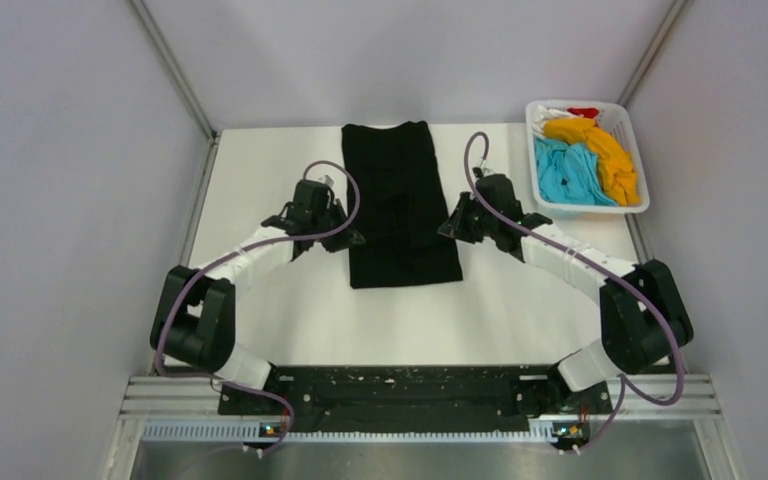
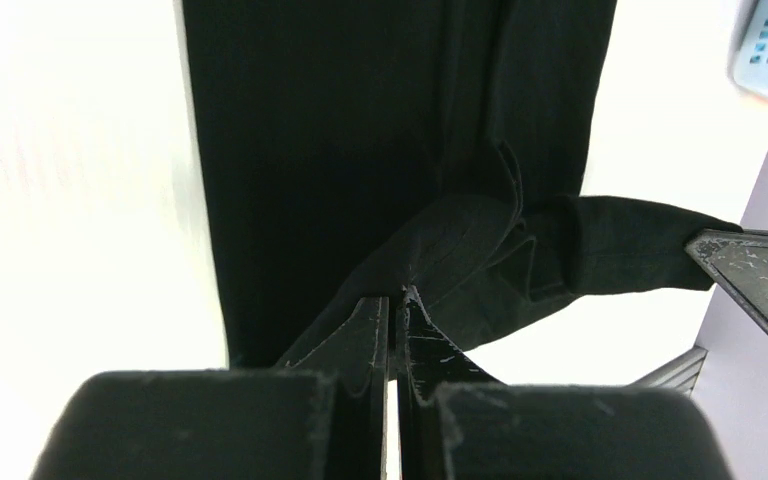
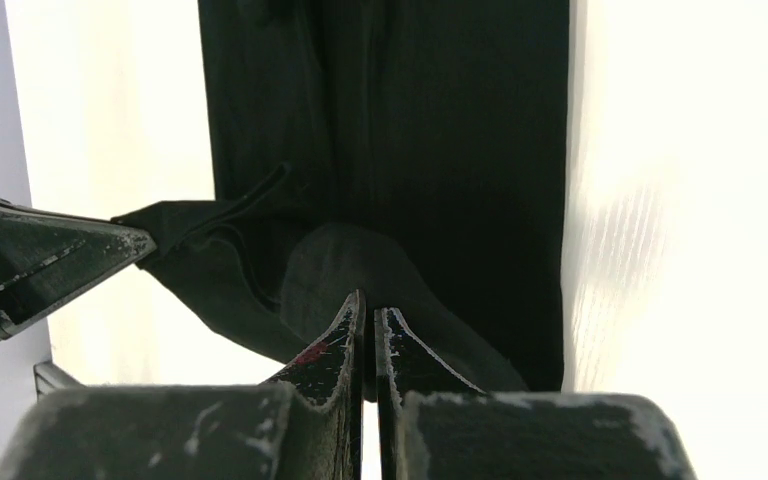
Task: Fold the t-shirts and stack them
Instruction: Fold the folded rectangular tshirt in 1/3 of the way
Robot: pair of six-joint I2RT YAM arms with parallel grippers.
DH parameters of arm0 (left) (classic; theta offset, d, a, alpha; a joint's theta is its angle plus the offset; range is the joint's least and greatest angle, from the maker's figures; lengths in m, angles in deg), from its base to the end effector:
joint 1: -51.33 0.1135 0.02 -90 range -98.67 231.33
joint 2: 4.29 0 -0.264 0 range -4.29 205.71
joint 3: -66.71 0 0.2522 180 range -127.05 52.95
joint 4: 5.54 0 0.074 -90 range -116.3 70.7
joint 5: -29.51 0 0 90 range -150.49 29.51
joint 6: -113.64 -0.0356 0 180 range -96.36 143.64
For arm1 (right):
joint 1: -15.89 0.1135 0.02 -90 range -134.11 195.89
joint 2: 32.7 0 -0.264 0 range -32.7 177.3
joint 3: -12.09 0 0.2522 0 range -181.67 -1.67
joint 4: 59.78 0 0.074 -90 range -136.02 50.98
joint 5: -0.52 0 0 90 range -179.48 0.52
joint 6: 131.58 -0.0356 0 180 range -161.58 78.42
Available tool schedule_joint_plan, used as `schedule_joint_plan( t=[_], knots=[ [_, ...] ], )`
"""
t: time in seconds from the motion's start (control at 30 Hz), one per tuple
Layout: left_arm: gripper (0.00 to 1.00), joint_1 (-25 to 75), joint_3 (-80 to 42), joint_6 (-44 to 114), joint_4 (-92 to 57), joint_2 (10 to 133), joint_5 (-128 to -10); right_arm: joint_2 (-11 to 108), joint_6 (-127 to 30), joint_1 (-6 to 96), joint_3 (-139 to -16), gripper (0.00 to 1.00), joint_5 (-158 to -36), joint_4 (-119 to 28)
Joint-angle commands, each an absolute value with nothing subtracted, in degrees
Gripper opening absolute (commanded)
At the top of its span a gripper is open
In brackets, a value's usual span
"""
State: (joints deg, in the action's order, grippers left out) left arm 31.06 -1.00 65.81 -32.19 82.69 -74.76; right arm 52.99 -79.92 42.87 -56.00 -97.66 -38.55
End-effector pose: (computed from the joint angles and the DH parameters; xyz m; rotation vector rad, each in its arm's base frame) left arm 0.2968 -0.1190 0.2160 -0.3495 2.4715 -0.7900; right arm 0.2879 0.1523 0.2320 0.1529 2.3518 0.7504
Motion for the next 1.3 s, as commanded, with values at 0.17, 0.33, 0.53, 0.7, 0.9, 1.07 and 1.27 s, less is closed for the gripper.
schedule_joint_plan(
  t=[0.17,0.33,0.53,0.7,0.9,1.07,1.27],
  knots=[
    [0.00,34.18,-12.92,61.82,-30.96,92.49,-77.07,61.29,-75.85,39.75,-66.98,0.00,-98.46,-41.69],
    [0.00,36.07,-16.65,60.94,-31.26,96.52,-78.16,65.38,-75.08,38.35,-70.60,0.00,-98.80,-42.20],
    [0.00,37.49,-20.58,60.00,-32.80,100.47,-78.96,70.49,-74.65,36.95,-74.05,0.00,-101.01,-43.40],
    [0.00,38.46,-22.58,59.73,-33.52,103.06,-79.02,74.69,-74.27,35.97,-76.35,0.00,-102.92,-44.66],
    [0.18,39.23,-27.04,57.83,-36.42,106.85,-78.03,80.18,-72.39,35.38,-81.05,0.04,-103.37,-44.89],
    [0.75,39.55,-29.36,56.51,-38.94,104.83,-77.43,81.10,-71.98,35.14,-84.25,0.52,-104.08,-43.33],
    [0.99,39.55,-22.79,55.36,-39.56,96.13,-74.58,76.58,-71.87,35.22,-79.87,0.99,-103.62,-43.29]
  ],
)
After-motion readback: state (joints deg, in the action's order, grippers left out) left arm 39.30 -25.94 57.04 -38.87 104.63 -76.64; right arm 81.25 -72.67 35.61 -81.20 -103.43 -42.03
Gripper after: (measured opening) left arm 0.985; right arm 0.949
